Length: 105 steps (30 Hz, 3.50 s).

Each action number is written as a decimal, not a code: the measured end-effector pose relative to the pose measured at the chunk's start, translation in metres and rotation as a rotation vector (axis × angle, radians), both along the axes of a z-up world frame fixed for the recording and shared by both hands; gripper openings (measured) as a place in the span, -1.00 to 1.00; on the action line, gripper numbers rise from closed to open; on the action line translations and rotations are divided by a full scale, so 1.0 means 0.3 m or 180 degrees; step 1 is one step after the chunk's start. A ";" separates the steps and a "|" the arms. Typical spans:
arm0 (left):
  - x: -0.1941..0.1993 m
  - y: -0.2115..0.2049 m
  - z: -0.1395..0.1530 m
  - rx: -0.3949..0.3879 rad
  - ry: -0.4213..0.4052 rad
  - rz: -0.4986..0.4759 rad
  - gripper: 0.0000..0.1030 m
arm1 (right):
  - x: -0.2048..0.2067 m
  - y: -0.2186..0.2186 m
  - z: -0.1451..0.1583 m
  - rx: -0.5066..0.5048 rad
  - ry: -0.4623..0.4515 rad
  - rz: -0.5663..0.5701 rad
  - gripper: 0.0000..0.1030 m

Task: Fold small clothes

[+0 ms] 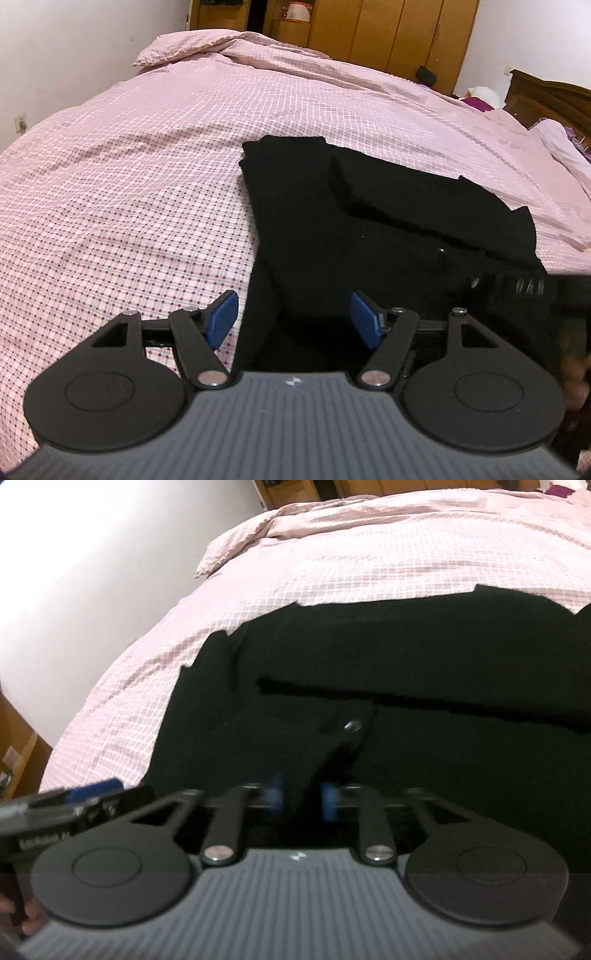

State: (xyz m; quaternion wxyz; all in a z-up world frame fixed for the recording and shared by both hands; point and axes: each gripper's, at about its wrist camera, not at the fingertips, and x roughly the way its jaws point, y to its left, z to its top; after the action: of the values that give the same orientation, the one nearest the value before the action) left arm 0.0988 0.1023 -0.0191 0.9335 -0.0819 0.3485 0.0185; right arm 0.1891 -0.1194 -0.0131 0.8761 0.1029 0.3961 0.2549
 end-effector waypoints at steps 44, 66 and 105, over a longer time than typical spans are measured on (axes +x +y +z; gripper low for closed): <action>0.308 0.029 -0.097 0.0545 -0.0140 0.0703 0.52 | 0.415 -0.371 -0.014 0.0089 0.0292 -0.1166 -0.76; 0.746 0.027 -0.109 0.0673 -0.0041 0.0648 0.51 | 0.413 -0.410 -0.064 0.0163 -0.0003 -0.0997 -0.81; 0.346 -0.001 0.034 0.0834 0.0077 0.0266 0.61 | 0.079 -0.471 -0.017 -0.0085 -0.0145 -0.1109 -0.10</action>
State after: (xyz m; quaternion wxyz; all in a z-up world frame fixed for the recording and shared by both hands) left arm 0.2027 0.1021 -0.0089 0.9303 0.0266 0.3507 0.1037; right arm 0.2128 -0.2605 -0.0182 0.9170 0.1526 0.3557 0.0962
